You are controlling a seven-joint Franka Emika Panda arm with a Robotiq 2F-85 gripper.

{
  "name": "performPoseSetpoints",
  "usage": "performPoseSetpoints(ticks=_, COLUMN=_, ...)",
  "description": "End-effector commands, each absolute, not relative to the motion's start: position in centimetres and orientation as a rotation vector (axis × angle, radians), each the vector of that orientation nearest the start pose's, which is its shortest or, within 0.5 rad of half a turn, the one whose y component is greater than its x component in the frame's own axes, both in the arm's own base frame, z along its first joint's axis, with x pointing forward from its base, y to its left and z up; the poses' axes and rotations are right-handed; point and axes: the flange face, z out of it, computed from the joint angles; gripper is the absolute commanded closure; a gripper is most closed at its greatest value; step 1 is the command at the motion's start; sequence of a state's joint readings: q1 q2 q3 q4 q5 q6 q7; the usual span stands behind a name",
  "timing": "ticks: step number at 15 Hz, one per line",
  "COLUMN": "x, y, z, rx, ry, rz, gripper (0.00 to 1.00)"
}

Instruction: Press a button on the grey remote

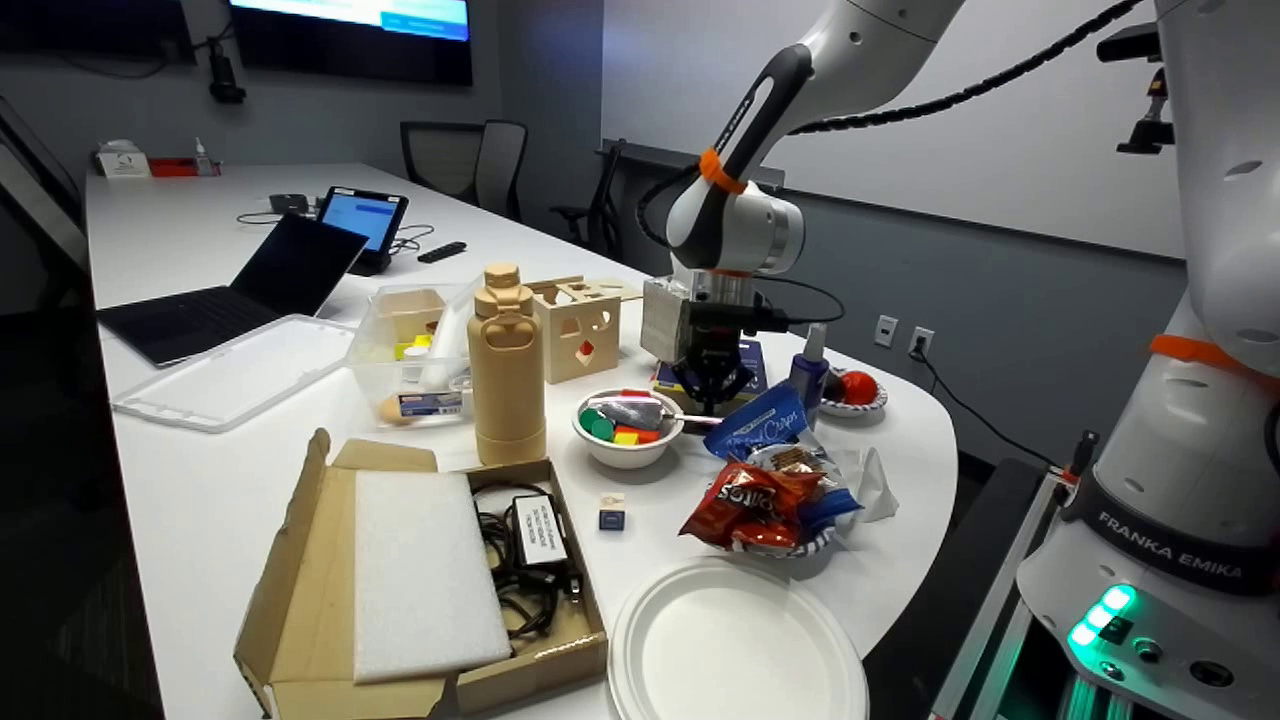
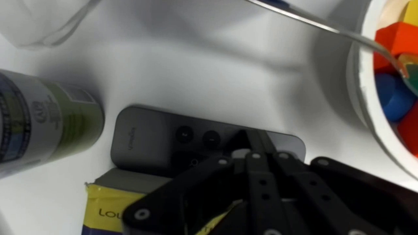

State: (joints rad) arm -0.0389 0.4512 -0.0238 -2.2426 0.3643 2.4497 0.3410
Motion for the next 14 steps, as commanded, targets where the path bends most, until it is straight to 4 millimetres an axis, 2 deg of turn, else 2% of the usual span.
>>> performPoseSetpoints(ticks=1, x=51.5, y=-3.1, z=13.6, rx=-2.771, ry=1.059, rz=0.405, gripper=1.00)
performPoseSetpoints(ticks=8, x=51.1, y=-2.9, z=13.4, rx=-2.770, ry=1.055, rz=0.413, gripper=1.00)
performPoseSetpoints(ticks=14, x=50.9, y=-4.1, z=16.2, rx=-2.750, ry=1.067, rz=0.385, gripper=1.00)
